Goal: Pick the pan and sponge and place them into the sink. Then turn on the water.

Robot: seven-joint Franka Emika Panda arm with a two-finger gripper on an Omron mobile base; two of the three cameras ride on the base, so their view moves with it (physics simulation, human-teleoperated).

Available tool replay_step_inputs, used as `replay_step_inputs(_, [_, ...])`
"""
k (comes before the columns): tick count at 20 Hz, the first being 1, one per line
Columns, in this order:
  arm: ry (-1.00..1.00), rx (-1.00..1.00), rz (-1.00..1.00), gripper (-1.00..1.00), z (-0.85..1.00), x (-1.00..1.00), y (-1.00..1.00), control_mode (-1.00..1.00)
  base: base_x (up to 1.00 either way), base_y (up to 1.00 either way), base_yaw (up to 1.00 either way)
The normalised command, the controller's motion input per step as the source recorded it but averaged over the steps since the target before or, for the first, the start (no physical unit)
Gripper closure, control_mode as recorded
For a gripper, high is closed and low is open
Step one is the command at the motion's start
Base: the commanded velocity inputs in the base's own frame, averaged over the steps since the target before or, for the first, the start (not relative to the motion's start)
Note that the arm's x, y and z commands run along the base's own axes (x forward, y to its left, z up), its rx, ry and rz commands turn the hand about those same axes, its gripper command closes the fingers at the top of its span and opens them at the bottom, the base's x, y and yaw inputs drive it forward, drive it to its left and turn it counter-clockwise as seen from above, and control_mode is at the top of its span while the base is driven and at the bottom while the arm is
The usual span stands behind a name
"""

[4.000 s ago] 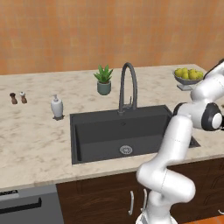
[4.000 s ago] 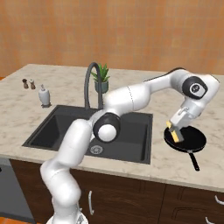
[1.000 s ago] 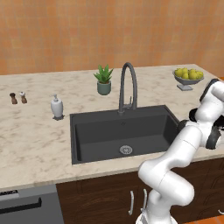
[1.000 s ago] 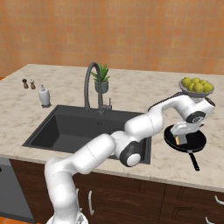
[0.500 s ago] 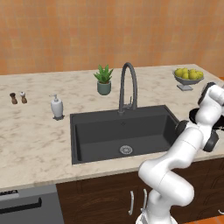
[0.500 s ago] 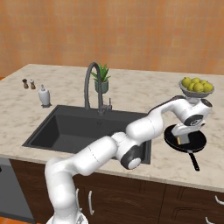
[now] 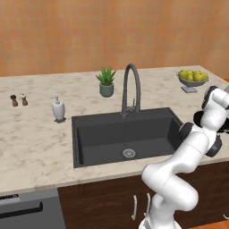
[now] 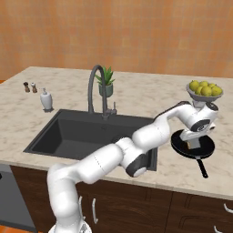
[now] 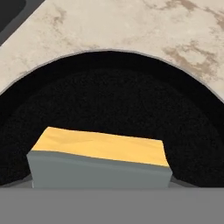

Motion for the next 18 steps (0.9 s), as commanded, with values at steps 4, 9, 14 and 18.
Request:
replay_step_inputs(4, [0.01,0.04,0.00,-1.00,-0.02,0.00,-0.39,-1.00,0.00,0.00,0.00])
replay_step_inputs(9, [0.01,0.10,0.00,-1.00,0.10,-0.16,-0.08,-1.00,0.00,0.00,0.00])
replay_step_inputs(14, [0.00,0.06,0.02,-1.00,0.28,-0.13,0.00,-1.00,0.00,0.00,0.00])
replay_step_inputs(18, [0.00,0.00,0.00,-1.00,0.52,-0.06,0.00,-1.00,0.00,0.00,0.00])
